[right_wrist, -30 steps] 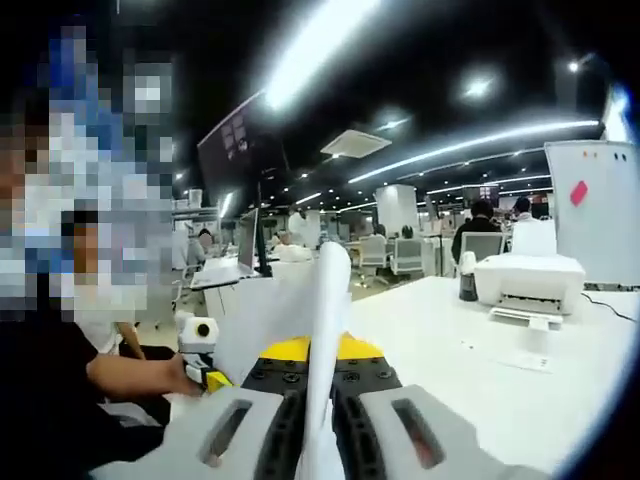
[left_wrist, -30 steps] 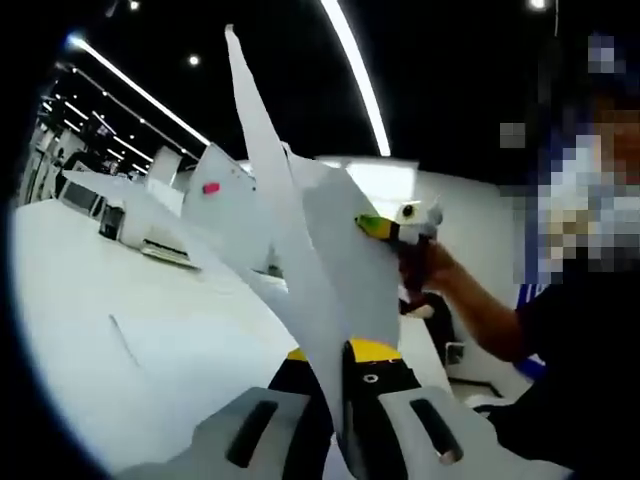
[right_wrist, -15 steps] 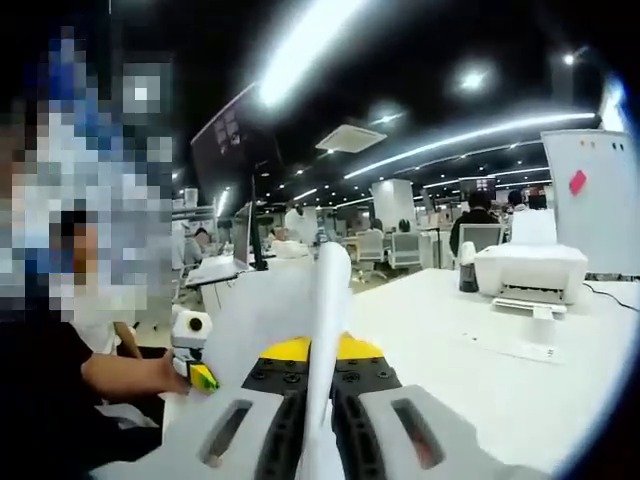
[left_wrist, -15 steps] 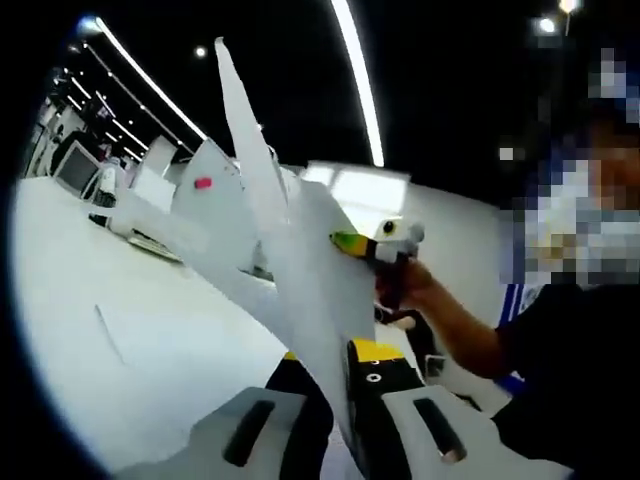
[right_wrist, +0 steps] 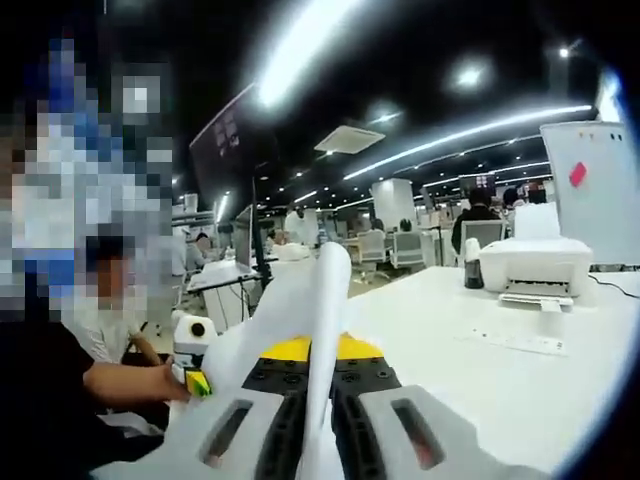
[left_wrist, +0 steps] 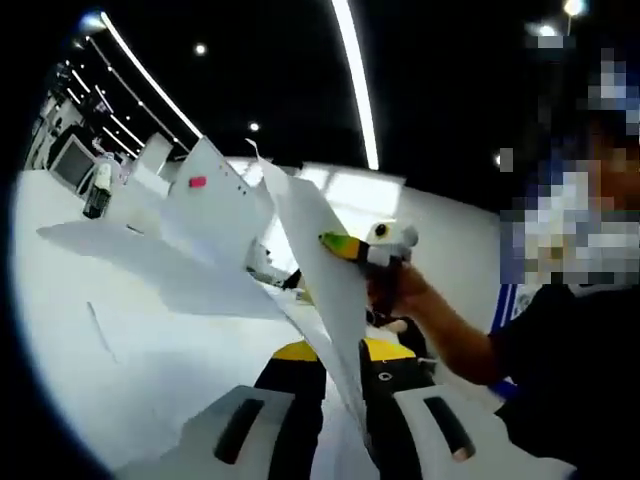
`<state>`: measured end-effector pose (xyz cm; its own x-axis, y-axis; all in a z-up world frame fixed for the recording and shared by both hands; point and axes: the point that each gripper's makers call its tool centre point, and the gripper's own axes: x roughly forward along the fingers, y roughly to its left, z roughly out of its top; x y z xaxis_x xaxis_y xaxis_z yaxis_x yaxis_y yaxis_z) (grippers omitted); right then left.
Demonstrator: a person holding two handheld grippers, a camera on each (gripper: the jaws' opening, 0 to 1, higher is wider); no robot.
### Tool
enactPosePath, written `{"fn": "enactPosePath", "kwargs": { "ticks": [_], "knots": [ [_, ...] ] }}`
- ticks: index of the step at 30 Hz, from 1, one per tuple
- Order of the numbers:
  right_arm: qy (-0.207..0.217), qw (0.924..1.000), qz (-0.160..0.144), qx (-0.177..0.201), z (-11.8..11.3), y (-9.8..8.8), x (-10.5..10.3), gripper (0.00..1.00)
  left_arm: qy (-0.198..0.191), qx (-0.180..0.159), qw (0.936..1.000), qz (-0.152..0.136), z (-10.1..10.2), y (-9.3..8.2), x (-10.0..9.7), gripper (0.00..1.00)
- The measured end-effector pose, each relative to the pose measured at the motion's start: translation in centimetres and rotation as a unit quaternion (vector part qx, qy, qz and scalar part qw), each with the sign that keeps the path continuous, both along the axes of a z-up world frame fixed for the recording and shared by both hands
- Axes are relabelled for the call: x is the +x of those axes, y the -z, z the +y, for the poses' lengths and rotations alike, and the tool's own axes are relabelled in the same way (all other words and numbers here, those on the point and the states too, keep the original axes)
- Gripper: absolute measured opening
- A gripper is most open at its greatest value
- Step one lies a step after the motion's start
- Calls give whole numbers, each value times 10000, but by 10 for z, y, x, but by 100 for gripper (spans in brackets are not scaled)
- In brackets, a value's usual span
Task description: Organize the stack of printing papers by aligning and flattening the scattered papers on the table
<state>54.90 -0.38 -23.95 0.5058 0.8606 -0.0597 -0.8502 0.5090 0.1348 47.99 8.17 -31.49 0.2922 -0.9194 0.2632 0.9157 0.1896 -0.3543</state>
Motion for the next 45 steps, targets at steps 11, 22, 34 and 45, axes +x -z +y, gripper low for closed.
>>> {"fn": "enactPosePath", "kwargs": {
  "ticks": [11,22,34,45],
  "knots": [
    [-161,9997,156,82,26,7,-3,1,18,-24,10000,-2,-1,-2,-3,22],
    [-312,9988,311,207,42,9,-7,1,27,-29,10000,-22,-2,-3,-4,22],
    [-386,9895,835,1112,40,-2,-11,1,17,-15,10000,-45,-2,-2,-4,23],
    [89,9665,1396,2151,18,19,-12,1,-57,73,9999,-101,-2,0,-2,22]
  ]
}}
